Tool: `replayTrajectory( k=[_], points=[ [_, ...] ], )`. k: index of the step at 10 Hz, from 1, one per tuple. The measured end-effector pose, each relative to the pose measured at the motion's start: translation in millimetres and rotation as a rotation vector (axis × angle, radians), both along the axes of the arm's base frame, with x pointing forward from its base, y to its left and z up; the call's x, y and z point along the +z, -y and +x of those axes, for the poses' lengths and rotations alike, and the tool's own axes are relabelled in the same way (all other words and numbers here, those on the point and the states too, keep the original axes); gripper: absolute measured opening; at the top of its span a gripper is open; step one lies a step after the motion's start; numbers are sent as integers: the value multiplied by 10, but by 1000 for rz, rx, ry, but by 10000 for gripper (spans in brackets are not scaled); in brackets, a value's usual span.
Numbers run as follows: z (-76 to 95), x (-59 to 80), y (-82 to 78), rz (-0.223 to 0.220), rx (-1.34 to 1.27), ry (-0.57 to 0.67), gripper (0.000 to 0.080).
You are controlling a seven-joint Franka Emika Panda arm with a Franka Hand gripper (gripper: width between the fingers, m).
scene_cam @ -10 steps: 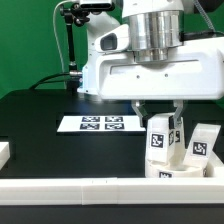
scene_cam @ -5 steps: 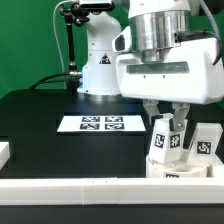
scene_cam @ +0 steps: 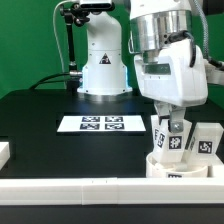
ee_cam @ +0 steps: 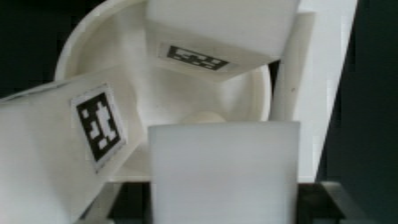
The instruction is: Assemble stool
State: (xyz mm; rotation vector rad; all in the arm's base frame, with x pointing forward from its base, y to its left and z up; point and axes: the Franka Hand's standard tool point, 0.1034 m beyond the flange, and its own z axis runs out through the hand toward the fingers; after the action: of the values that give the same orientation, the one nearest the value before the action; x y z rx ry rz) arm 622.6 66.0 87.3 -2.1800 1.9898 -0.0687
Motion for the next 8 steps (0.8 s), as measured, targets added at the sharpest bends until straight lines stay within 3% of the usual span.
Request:
replayTrajectory(
  k=[4,8],
  points=[
    [61,-1,-1,68,-226,28,340],
    [82,-4,30,164,-496,27,340]
  ],
)
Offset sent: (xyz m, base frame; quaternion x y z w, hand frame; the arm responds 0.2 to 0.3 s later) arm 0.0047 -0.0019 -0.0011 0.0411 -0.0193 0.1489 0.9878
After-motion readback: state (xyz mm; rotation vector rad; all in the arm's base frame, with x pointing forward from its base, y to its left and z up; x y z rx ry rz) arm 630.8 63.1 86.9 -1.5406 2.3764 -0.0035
